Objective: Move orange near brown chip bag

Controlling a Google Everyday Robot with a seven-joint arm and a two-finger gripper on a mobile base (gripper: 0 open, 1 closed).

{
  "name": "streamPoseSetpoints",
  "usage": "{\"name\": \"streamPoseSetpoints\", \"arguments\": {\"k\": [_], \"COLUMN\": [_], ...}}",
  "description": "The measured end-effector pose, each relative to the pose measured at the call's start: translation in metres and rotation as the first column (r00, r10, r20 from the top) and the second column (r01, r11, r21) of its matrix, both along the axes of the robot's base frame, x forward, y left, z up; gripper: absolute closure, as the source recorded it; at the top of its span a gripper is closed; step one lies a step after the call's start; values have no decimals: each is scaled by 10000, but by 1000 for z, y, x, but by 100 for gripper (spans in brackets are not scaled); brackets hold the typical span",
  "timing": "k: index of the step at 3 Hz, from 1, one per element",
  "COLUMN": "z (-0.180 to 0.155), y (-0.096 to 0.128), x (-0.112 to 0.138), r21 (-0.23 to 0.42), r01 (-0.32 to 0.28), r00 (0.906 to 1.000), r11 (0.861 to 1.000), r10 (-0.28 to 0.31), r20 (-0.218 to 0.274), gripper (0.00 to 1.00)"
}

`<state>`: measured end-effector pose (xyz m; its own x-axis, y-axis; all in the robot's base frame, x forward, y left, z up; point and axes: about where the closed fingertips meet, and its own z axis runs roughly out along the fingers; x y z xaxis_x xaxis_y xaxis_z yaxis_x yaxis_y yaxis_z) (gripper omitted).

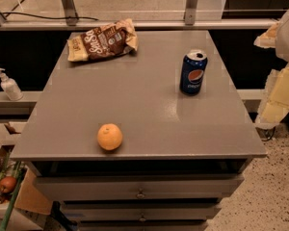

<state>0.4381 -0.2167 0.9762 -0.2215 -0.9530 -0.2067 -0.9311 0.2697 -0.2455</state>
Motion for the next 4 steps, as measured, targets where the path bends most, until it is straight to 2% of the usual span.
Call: {"name": "streamPoseSetpoints", "arguments": {"k": [1, 2, 3, 4], "z": [-2, -17, -34, -51], "y": [3, 19, 49, 83], "x": [1, 6, 6, -2], "r21": [93, 711, 1662, 2966], "r01": [-84, -529, -1252, -1844], "r00": [9999, 9984, 9921, 9822], "r11": [9999, 9961, 9781, 9370], "r10": [82, 513, 1238, 1867], "r20": [140, 244, 185, 208], "gripper": [0, 0, 0, 0]}}
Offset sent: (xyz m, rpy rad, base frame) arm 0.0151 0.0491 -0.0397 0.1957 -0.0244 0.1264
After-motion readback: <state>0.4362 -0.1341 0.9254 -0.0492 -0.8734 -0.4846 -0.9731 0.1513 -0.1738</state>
